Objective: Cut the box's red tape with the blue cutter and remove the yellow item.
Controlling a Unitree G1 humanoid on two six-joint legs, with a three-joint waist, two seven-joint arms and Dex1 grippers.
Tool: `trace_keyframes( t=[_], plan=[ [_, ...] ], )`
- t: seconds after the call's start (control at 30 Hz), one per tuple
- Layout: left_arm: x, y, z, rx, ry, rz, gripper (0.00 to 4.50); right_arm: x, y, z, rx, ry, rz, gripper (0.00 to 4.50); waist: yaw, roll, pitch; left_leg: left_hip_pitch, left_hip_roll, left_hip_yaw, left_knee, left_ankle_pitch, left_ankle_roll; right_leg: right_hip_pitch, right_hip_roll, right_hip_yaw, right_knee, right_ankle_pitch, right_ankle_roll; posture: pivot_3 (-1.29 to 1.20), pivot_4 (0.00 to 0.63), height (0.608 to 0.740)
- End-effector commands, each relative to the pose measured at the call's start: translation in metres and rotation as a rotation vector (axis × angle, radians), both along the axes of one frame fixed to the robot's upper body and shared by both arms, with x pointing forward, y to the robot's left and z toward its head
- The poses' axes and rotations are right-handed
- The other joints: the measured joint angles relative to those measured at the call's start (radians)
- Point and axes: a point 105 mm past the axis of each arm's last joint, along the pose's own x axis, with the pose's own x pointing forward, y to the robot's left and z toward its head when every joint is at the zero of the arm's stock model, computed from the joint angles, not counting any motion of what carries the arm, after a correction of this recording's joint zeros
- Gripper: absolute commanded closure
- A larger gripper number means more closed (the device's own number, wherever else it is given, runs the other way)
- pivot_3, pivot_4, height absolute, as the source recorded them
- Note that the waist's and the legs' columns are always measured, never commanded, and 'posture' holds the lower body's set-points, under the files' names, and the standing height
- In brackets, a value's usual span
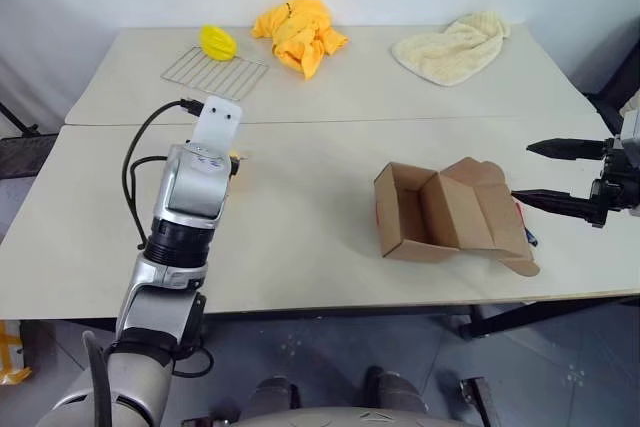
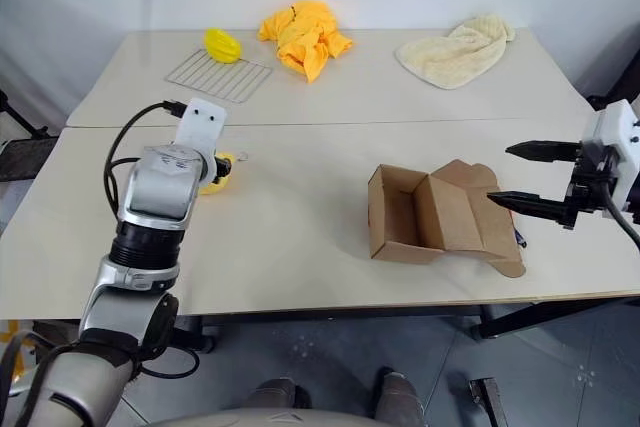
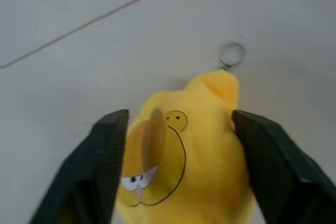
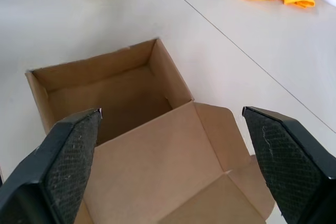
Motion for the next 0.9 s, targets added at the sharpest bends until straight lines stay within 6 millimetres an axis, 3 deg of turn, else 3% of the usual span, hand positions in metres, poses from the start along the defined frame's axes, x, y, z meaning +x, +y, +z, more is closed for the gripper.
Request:
trace_keyframes(
  t=[0.03, 0.1, 0.17, 0.27, 0.33, 0.37, 0.5, 0.57, 0.73, 0.9],
  plan=[
    [-0.004, -0.012, 0.054, -0.007, -0.246, -0.15, 0.08, -0.001, 0.001, 0.009, -0.013, -0.029, 0.023, 0.0, -0.001, 0.0, 0.0, 0.0, 0.0, 0.0, 0.0, 0.0, 0.0, 0.0, 0.0, 0.0, 0.0, 0.0, 0.0, 0.0, 0.15, 0.74],
    [-0.009, -0.029, 0.074, 0.036, -0.353, -0.311, 0.01, -0.001, 0.0, 0.009, -0.011, -0.024, 0.025, 0.0, -0.001, 0.0, 0.0, 0.0, 0.0, 0.0, 0.0, 0.0, 0.0, 0.0, 0.0, 0.0, 0.0, 0.0, 0.0, 0.0, 0.15, 0.74],
    [-0.017, -0.048, 0.075, 0.01, -0.372, -0.483, 0.01, -0.002, -0.003, 0.007, -0.015, -0.014, 0.021, 0.0, -0.002, 0.0, 0.0, 0.0, 0.0, 0.0, 0.0, 0.0, -0.001, 0.0, 0.0, 0.0, 0.0, 0.0, 0.0, 0.0, 0.15, 0.74],
    [-0.049, -0.08, 0.047, -0.082, -0.293, -0.807, 0.01, -0.003, -0.013, 0.0, -0.022, 0.018, -0.014, 0.0, -0.009, 0.001, -0.001, 0.0, 0.0, 0.0, 0.0, 0.0, -0.001, 0.0, 0.0, 0.0, 0.0, 0.0, 0.0, 0.0, 0.15, 0.74],
    [-0.064, -0.084, 0.034, -0.079, -0.284, -0.912, 0.01, -0.004, -0.019, -0.005, -0.034, 0.043, -0.034, 0.0, -0.016, 0.001, 0.0, 0.0, 0.001, 0.0, 0.0, 0.0, -0.001, 0.0, 0.0, 0.0, 0.0, 0.0, 0.0, 0.0, 0.15, 0.74],
    [-0.075, -0.09, 0.025, -0.169, -0.283, -1.002, 0.01, -0.006, -0.024, -0.01, -0.048, 0.061, -0.044, 0.0, -0.017, 0.001, 0.0, 0.0, 0.001, 0.0, 0.0, 0.0, -0.001, 0.0, 0.0, 0.0, 0.0, 0.0, 0.0, 0.0, 0.15, 0.74],
    [-0.106, -0.073, -0.03, -0.297, -0.187, -1.151, 0.01, -0.017, -0.046, -0.038, -0.135, 0.15, -0.106, 0.0, -0.019, 0.002, 0.0, 0.001, 0.001, 0.002, 0.0, 0.0, -0.001, 0.0, 0.0, 0.001, 0.001, 0.0, 0.0, 0.0, 0.15, 0.74],
    [-0.118, -0.066, -0.047, -0.359, -0.115, -1.213, 0.01, -0.022, -0.057, -0.048, -0.16, 0.18, -0.131, 0.0, -0.017, 0.002, 0.0, 0.002, 0.001, 0.003, 0.0, 0.0, -0.001, 0.0, 0.0, 0.001, 0.001, 0.0, -0.001, 0.0, 0.15, 0.74],
    [-0.127, -0.035, -0.067, -0.44, -0.038, -1.218, 0.01, -0.04, -0.091, -0.074, -0.179, 0.27, -0.255, 0.0, -0.014, 0.003, 0.0, 0.003, 0.001, 0.003, 0.003, 0.0, -0.001, 0.001, 0.0, 0.002, 0.003, 0.0, -0.001, 0.0, 0.15, 0.74],
    [-0.13, -0.022, -0.078, -0.425, 0.004, -1.203, 0.01, -0.044, -0.103, -0.08, -0.155, 0.262, -0.315, 0.0, -0.025, 0.005, 0.0, 0.006, 0.001, 0.006, 0.001, 0.0, -0.001, 0.001, 0.0, 0.005, 0.004, 0.0, -0.001, 0.0, 0.15, 0.74]
  ],
)
